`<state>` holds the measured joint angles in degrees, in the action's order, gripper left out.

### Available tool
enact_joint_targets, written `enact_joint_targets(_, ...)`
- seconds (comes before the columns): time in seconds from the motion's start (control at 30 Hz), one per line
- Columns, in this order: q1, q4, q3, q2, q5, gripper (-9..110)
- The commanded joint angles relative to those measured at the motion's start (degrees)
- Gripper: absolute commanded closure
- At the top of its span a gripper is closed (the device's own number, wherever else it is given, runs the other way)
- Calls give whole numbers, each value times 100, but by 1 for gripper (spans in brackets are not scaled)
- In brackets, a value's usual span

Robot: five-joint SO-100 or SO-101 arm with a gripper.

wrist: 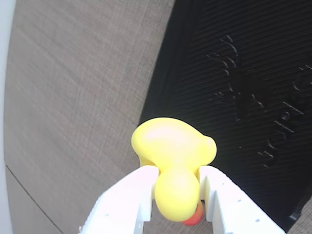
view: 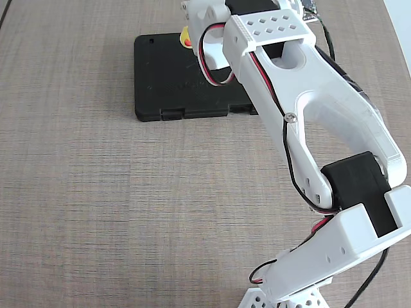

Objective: Grasp a duck and put it on the black surface.

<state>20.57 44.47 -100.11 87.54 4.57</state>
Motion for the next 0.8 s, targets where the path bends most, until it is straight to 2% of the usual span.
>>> enact_joint_targets(0.0,-44,-378,-299,53,9,96)
enact_joint_targets(0.3,-53,-1055,-914,53,0,96)
enact_joint_targets(0.77,-44,-1354,-861,-483,0,96)
